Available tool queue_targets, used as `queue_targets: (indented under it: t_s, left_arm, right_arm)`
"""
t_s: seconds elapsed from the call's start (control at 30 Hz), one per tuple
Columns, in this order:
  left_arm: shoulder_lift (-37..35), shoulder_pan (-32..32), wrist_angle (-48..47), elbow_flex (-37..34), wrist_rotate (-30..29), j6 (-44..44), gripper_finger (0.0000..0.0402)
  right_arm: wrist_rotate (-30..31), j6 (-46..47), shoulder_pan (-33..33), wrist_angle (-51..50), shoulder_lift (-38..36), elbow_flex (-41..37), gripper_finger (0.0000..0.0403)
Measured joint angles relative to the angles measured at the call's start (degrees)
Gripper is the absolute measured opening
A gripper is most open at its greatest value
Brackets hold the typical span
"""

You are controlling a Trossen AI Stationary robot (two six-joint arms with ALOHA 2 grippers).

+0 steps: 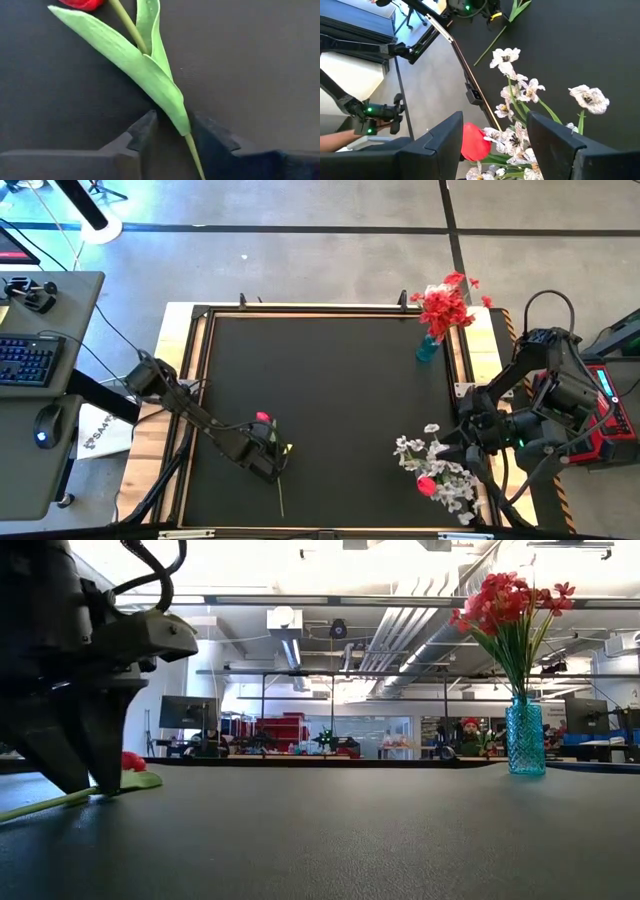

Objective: Sort flowers into vase by color
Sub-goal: Put the red flower into the transparent vase

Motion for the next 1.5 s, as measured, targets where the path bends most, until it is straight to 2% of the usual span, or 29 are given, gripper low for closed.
queue_targets:
  t_s: [0.23,0.43,0.53,0.63,0.7,0.8,0.93,1.0,1.03,1.1,1.3,1.5]
  left_arm:
    - [-0.4,0.5,-3.9,1.8,-0.8,4.3,0.0011]
    - [-1.4,0.8,-2.1,1.7,-2.6,4.0,0.0011]
    - [-4.2,0.6,0.9,1.7,-7.4,5.9,0.0003]
    - [-7.6,1.0,8.0,1.7,-15.7,16.9,0.0003]
    - [-10.3,2.2,15.4,1.7,-19.9,29.0,0.0002]
    - [-13.9,4.5,29.9,1.7,-22.0,49.0,0.0001]
    - [-16.5,8.3,54.9,1.8,-18.8,75.6,0.0001]
    - [-16.6,10.6,65.7,2.3,-14.3,85.4,0.0001]
    - [-16.6,11.6,67.9,3.1,-12.5,88.5,0.0001]
    - [-16.4,13.7,67.4,6.3,-9.3,92.8,0.0]
    - [-14.0,18.2,57.7,18.0,-3.5,99.5,0.0]
    - [-10.7,20.4,57.2,25.0,2.3,103.4,0.0]
  right_arm:
    - [0.0,0.6,0.0,0.0,0.0,0.0,0.0204]
    - [0.0,0.6,0.0,0.1,0.0,0.0,0.0204]
    - [2.7,0.6,0.0,0.2,0.0,0.0,0.0204]
    - [10.4,0.9,0.0,0.5,0.0,0.0,0.0204]
    - [14.4,0.8,-0.7,0.8,0.0,0.0,0.0204]
    - [16.0,-0.3,-2.6,1.2,0.0,0.0,0.0204]
    - [14.5,-6.5,-5.8,4.4,0.0,0.0,0.0204]
    - [14.3,-10.7,-7.1,7.1,0.0,0.0,0.0204]
    - [14.3,-13.0,-7.7,8.6,0.0,0.0,0.0204]
    - [14.2,-17.7,-8.9,11.7,0.0,0.0,0.0204]
    - [15.7,-30.0,-13.4,19.2,0.1,0.0,0.0204]
    - [17.6,-39.6,-18.3,23.3,0.1,0.0,0.0204]
